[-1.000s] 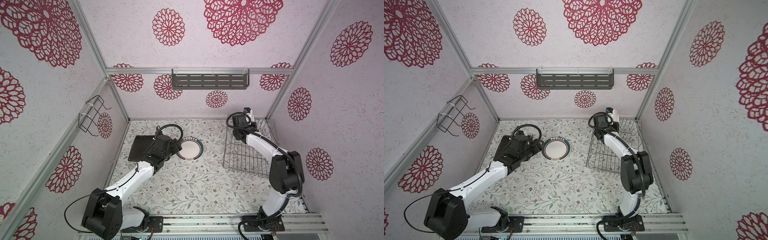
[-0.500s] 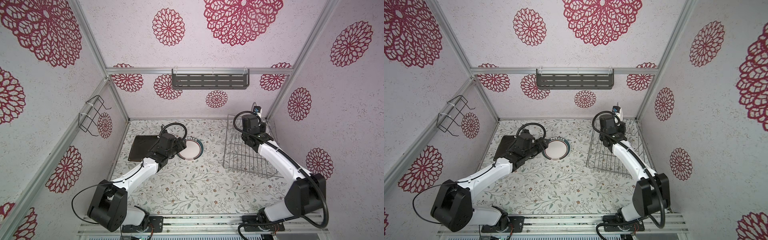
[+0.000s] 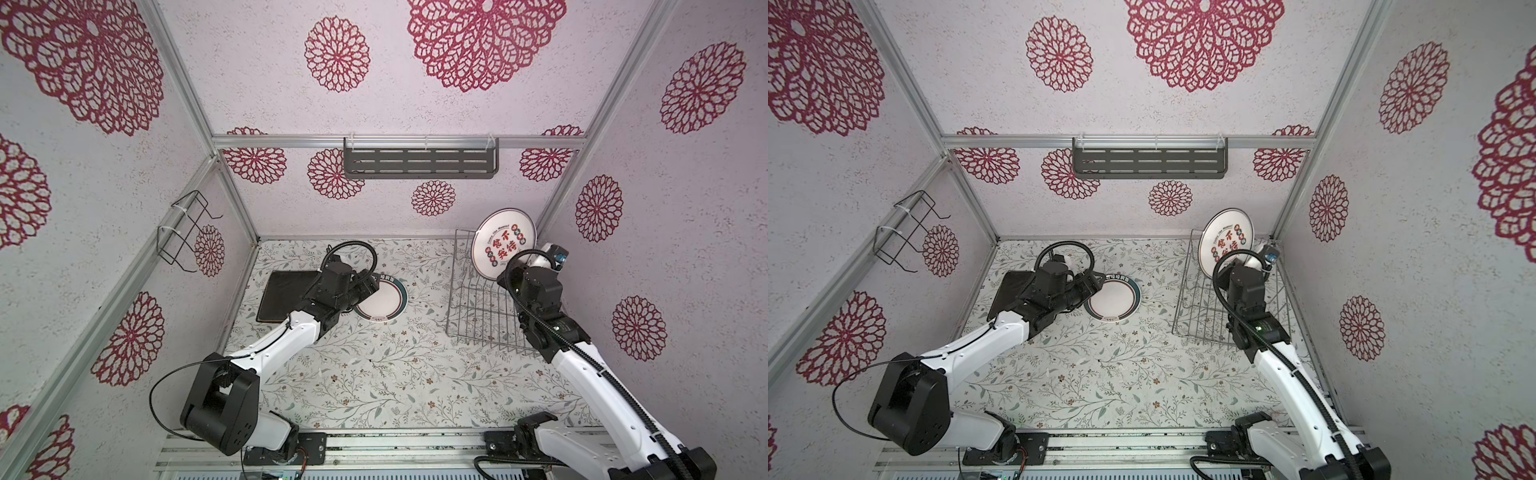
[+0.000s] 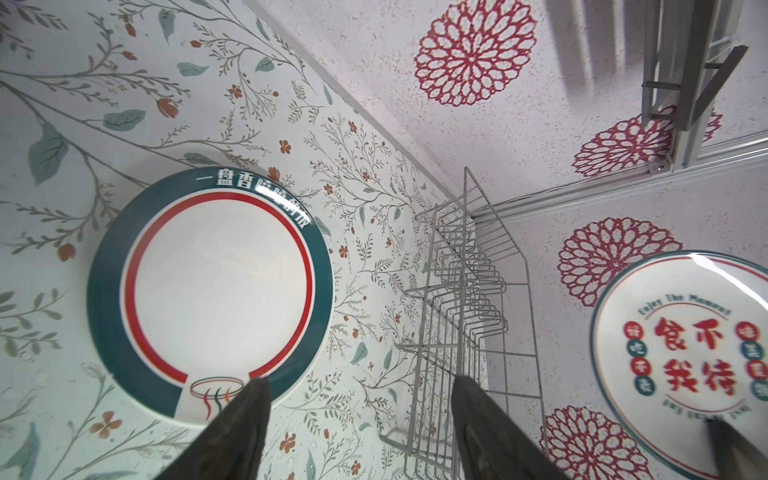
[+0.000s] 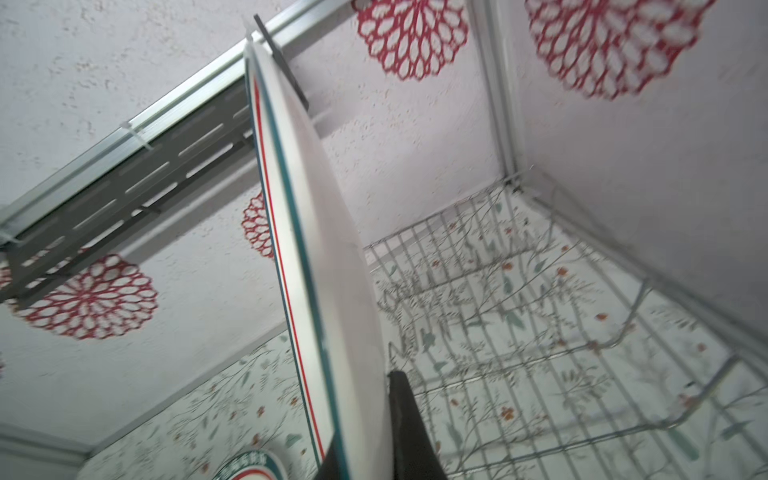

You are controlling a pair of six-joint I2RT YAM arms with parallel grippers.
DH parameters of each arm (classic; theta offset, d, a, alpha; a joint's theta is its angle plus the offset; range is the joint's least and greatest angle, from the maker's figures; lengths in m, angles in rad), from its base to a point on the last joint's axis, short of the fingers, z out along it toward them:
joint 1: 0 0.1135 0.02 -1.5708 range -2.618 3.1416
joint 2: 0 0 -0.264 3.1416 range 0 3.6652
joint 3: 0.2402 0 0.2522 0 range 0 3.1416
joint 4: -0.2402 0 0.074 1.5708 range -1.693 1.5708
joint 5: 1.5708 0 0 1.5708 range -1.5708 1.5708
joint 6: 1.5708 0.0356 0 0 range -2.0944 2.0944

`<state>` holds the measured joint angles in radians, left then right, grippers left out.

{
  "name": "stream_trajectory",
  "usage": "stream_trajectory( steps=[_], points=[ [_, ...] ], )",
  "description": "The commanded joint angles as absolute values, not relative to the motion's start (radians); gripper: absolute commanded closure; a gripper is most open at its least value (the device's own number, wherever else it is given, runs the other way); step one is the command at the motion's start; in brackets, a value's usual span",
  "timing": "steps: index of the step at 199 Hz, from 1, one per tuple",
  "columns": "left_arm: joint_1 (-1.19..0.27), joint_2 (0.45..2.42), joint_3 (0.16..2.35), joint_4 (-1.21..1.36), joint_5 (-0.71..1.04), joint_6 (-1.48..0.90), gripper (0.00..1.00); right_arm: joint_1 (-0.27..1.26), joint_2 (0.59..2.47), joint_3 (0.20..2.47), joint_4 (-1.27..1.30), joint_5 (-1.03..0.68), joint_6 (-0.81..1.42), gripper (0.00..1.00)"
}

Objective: Unload the plates from the dish rack
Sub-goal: 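Carry the plate toward the left gripper while the left gripper reaches toward it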

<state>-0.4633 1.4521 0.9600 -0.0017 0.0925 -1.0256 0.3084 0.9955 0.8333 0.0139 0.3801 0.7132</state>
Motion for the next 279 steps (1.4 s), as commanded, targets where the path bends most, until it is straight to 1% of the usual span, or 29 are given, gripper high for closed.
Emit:
stream_trajectory(
  steps=[1, 23, 41, 66, 96, 112, 142, 193, 227, 279],
  points=[
    [-0.473, 1.466, 0.985, 0.035, 0.103, -1.02, 0.27, 0.307, 0.95, 0.753, 0.209, 0.222, 0.98, 1.0],
    [-0.475, 1.481, 0.992, 0.048, 0.119, -1.025, 0.26, 0.309, 0.917, 0.637, 0.333, 0.173, 1.107, 1.0],
    [-0.478, 1.5, 1.005, 0.057, 0.133, -1.028, 0.26, 0.309, 0.917, 0.587, 0.382, 0.122, 1.149, 1.0],
    [-0.484, 1.521, 1.025, 0.062, 0.147, -1.031, 0.26, 0.309, 0.926, 0.568, 0.37, 0.066, 1.159, 1.0],
    [-0.49, 1.546, 1.055, 0.082, 0.187, -1.028, 0.26, 0.31, 0.968, 0.596, 0.349, -0.067, 1.114, 1.0],
    [-0.492, 1.559, 1.074, 0.081, 0.211, -1.026, 0.26, 0.308, 0.991, 0.597, 0.356, -0.098, 1.136, 1.0],
    [-0.504, 1.563, 1.083, 0.089, 0.203, -1.032, 0.26, 0.339, 1.023, 0.517, 0.548, -0.052, 1.276, 1.0],
    [-0.543, 1.606, 1.121, 0.117, 0.209, -1.059, 0.27, 0.476, 1.065, 0.516, 0.602, 0.191, 1.347, 1.0],
    [-0.586, 1.624, 1.091, 0.22, 0.167, -1.129, 0.28, 0.542, 1.091, 0.493, 0.635, 0.316, 1.44, 1.0],
    [-0.619, 1.657, 1.103, 0.256, 0.161, -1.146, 0.3, 0.589, 1.108, 0.489, 0.627, 0.389, 1.487, 1.0]
  ],
)
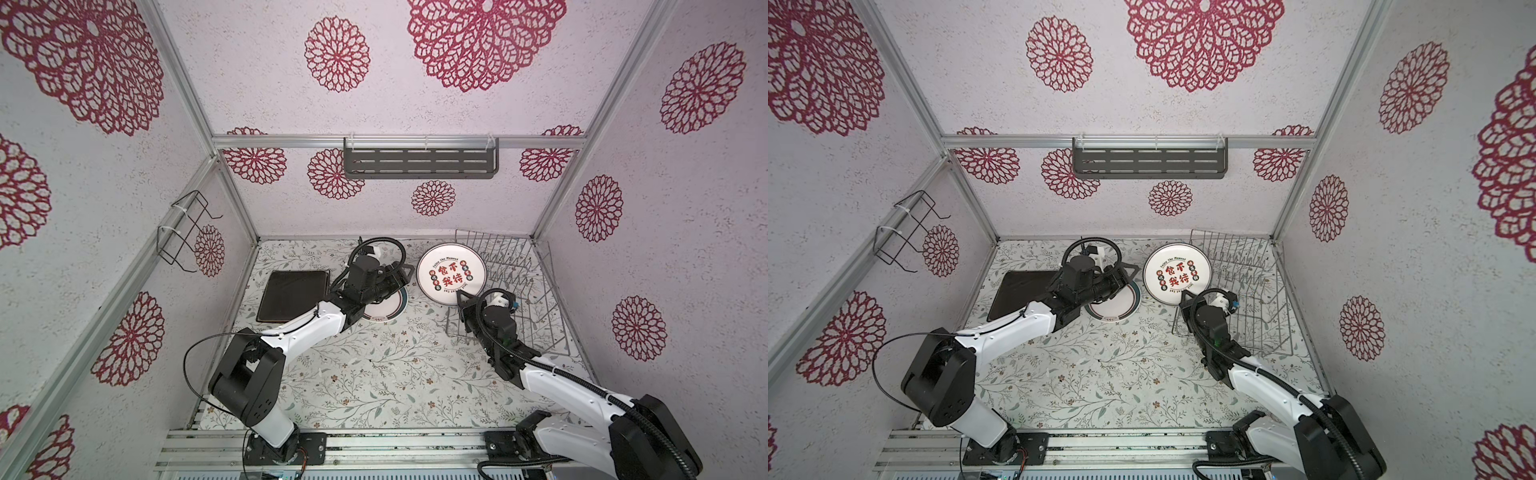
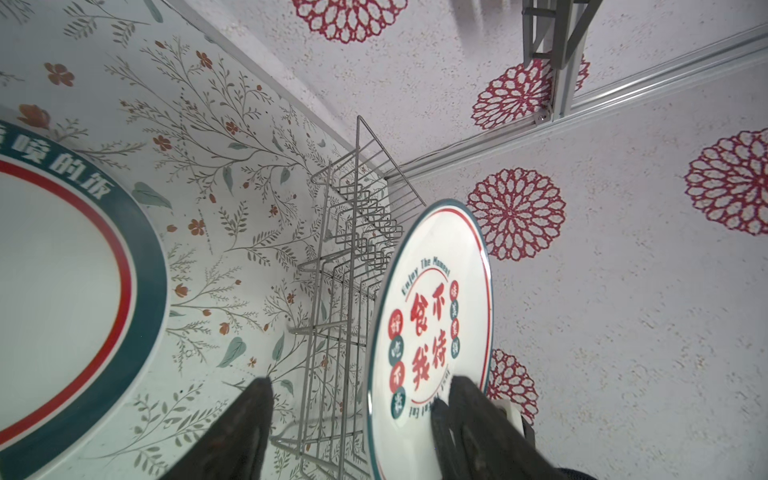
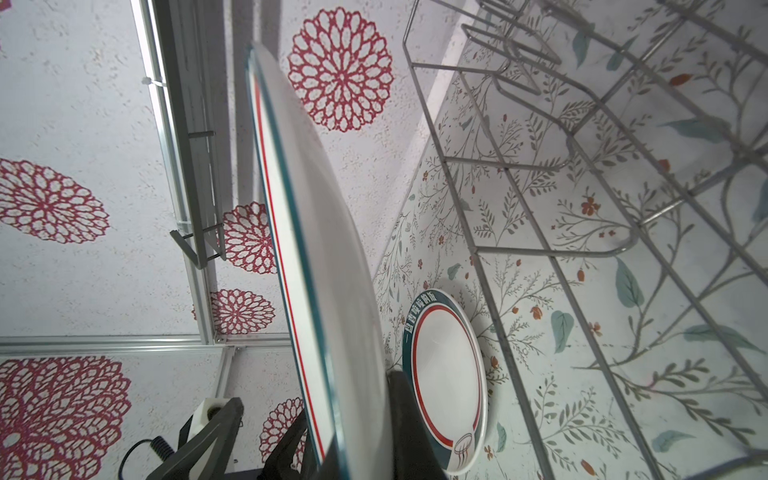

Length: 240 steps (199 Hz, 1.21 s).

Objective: Unload the plates from the dish rack
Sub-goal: 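Carry the plate toward the left gripper while the left gripper reaches toward it, then close the left gripper on the plate's rim while the right gripper holds it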

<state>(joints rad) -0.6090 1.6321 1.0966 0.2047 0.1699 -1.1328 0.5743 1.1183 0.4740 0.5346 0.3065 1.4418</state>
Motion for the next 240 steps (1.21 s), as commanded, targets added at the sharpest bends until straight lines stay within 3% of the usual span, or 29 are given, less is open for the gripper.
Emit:
stream_trajectory(
  steps=[1, 62, 240],
  points=[
    [-0.621, 1.657, 1.104, 0.255, 0.161, -1.145, 0.3, 0.589, 1.108, 0.491, 0.627, 0.389, 1.488, 1.0],
    [-0.664, 1.7, 1.137, 0.265, 0.181, -1.152, 0.34, 0.59, 1.112, 0.518, 0.608, 0.397, 1.479, 1.0],
    [-0.698, 1.785, 1.182, 0.313, 0.225, -1.194, 0.63, 0.595, 1.145, 0.555, 0.627, 0.345, 1.476, 1.0]
  ],
)
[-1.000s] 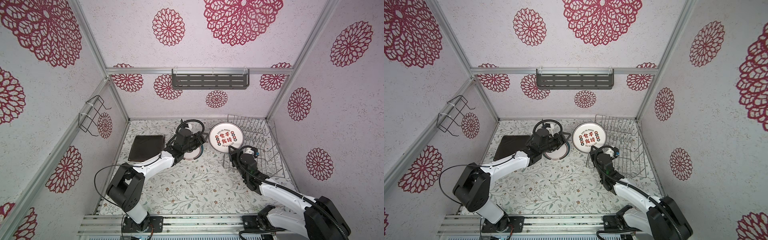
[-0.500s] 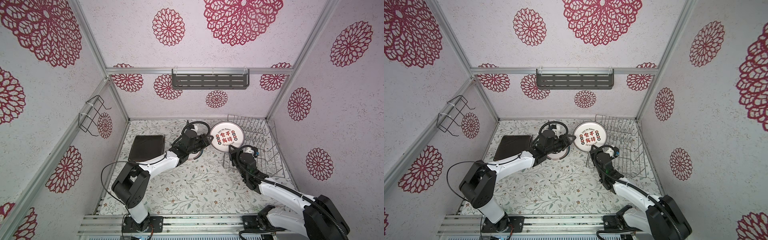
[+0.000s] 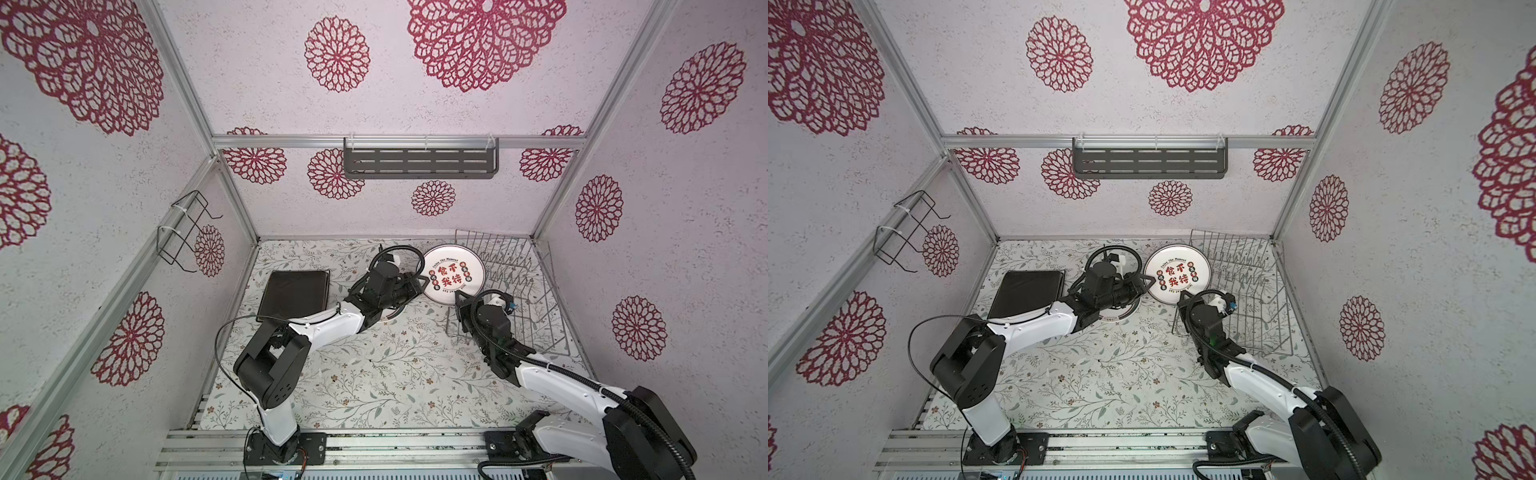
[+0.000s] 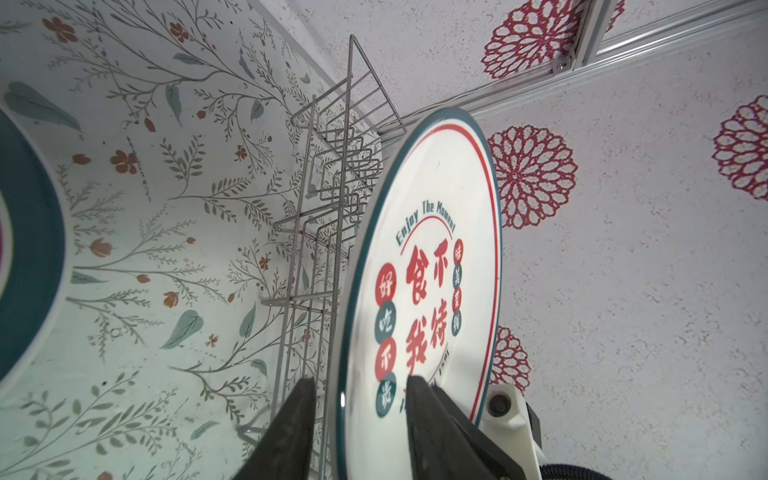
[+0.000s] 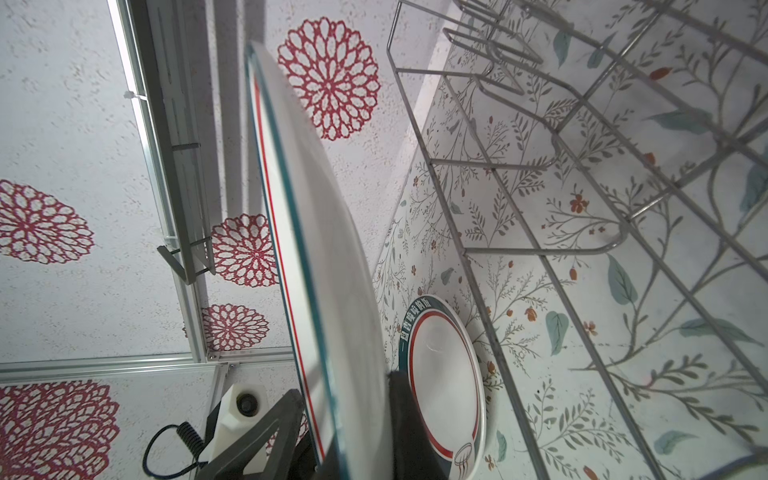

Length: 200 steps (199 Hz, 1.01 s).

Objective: Unload the plates from the dish rack
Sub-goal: 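Close the left gripper on the plate's rim while the right gripper holds it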

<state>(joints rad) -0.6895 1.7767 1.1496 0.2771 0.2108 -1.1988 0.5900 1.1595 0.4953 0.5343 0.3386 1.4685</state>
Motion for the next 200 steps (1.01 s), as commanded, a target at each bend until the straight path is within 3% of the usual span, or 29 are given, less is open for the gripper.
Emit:
stream_trajectory(
  steps=[1, 111, 200],
  points=[
    [-0.698, 1.786, 1.182, 0.313, 0.225, -1.194, 0.64, 0.595, 1.145, 0.555, 0.628, 0.345, 1.475, 1.0],
    [-0.698, 1.789, 1.182, 0.321, 0.225, -1.193, 0.77, 0.6, 1.14, 0.557, 0.638, 0.333, 1.468, 1.0],
    [-0.696, 1.783, 1.175, 0.327, 0.212, -1.195, 0.94, 0.601, 1.134, 0.554, 0.643, 0.327, 1.424, 1.0]
  ],
)
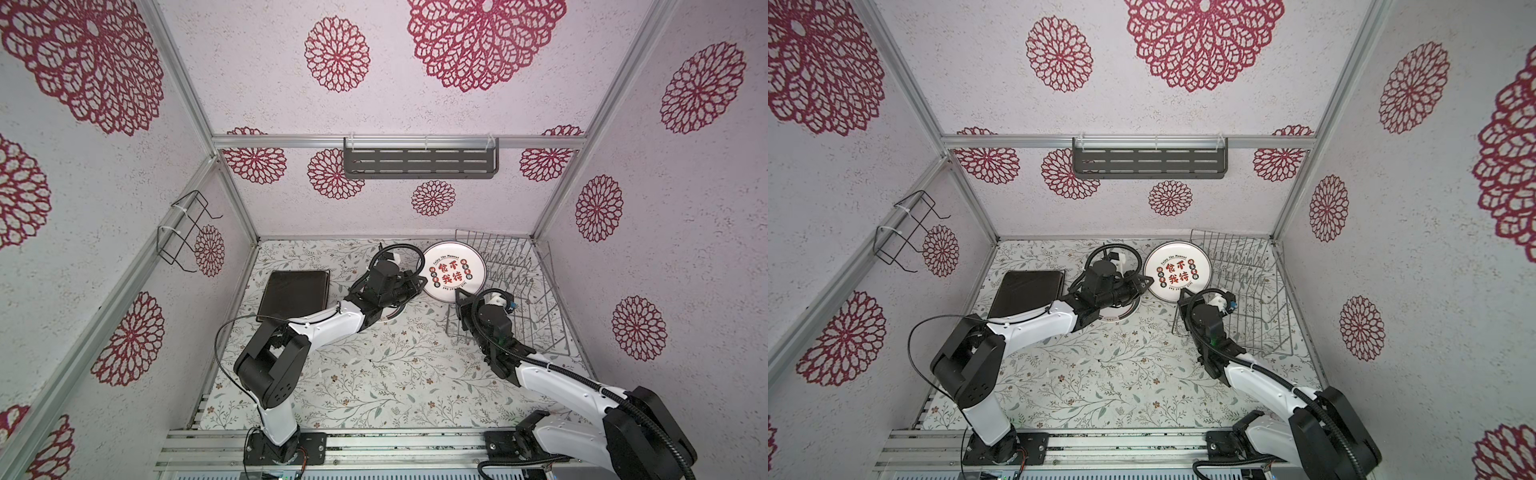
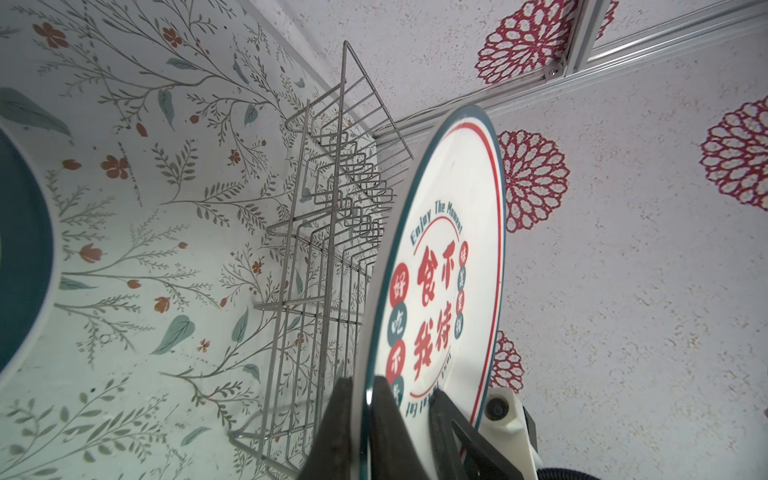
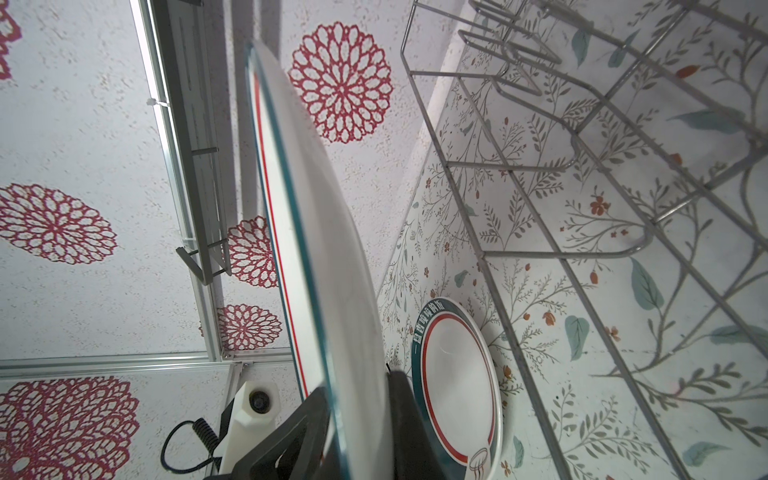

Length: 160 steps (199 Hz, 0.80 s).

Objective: Unload the plates from the dish rack
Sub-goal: 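Close the left gripper on the plate's rim while the right gripper holds it, then lower the plate onto the green-rimmed plate with the left gripper while the right releases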

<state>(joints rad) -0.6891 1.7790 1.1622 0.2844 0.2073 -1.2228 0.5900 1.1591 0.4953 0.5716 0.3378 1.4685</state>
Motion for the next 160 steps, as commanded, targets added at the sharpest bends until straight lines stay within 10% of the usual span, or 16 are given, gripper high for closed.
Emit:
stream_trajectory(
  steps=[1, 111, 160],
  points=[
    [-0.696, 1.783, 1.175, 0.328, 0.212, -1.195, 0.95, 0.601, 1.134, 0.554, 0.644, 0.327, 1.423, 1.0],
    [-0.646, 1.76, 1.111, 0.491, 0.255, -1.295, 1.0, 0.601, 1.128, 0.548, 0.632, 0.307, 1.409, 0.5],
    [-0.592, 1.709, 1.08, 0.473, 0.276, -1.287, 1.0, 0.601, 1.133, 0.608, 0.525, 0.267, 1.376, 0.43]
  ],
)
